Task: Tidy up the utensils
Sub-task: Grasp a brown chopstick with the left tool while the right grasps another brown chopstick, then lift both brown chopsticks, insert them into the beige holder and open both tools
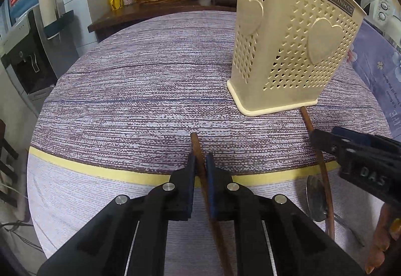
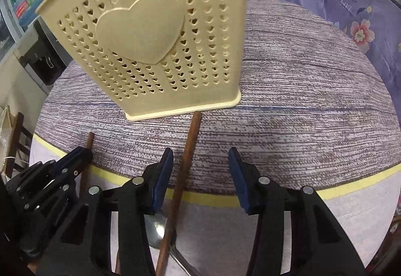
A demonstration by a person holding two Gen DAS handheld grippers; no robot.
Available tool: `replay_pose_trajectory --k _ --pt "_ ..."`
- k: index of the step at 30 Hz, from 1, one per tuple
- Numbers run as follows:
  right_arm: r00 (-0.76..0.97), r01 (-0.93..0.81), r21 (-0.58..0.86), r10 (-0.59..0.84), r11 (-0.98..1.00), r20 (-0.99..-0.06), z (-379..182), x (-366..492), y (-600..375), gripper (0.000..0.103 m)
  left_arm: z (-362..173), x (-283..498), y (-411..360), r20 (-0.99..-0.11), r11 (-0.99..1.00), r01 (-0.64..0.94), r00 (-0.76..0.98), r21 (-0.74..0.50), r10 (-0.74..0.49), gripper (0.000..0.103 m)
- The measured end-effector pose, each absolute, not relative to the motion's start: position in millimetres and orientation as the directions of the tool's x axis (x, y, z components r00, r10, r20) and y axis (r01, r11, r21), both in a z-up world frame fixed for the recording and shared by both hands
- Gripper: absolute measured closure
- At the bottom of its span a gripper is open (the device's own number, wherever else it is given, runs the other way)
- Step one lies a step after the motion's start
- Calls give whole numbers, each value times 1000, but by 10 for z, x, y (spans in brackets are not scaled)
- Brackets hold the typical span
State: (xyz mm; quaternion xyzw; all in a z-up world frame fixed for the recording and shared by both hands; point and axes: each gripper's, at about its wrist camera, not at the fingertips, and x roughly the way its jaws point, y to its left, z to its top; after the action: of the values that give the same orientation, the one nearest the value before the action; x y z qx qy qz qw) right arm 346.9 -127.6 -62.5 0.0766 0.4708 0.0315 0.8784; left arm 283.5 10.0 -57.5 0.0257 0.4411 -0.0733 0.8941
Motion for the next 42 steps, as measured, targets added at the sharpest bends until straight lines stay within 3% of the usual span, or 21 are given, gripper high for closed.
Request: replay_pose_trajectory --k 6,17,30,42 --pt "555 13 92 69 996 -829 -639 3539 -1105 62 -585 2836 97 -789 988 155 604 -19 -110 93" --pt "567 23 50 28 998 -823 -627 3659 -1026 90 -590 2831 62 -786 989 145 610 -11 -98 93" --pt "562 61 224 152 973 -813 -660 3735 -1474 93 -583 2904 17 -788 991 128 606 -40 -110 94" --pt "638 15 338 251 941 -728 -416 3524 -1743 95 -378 2830 122 -733 979 139 649 -148 -203 95"
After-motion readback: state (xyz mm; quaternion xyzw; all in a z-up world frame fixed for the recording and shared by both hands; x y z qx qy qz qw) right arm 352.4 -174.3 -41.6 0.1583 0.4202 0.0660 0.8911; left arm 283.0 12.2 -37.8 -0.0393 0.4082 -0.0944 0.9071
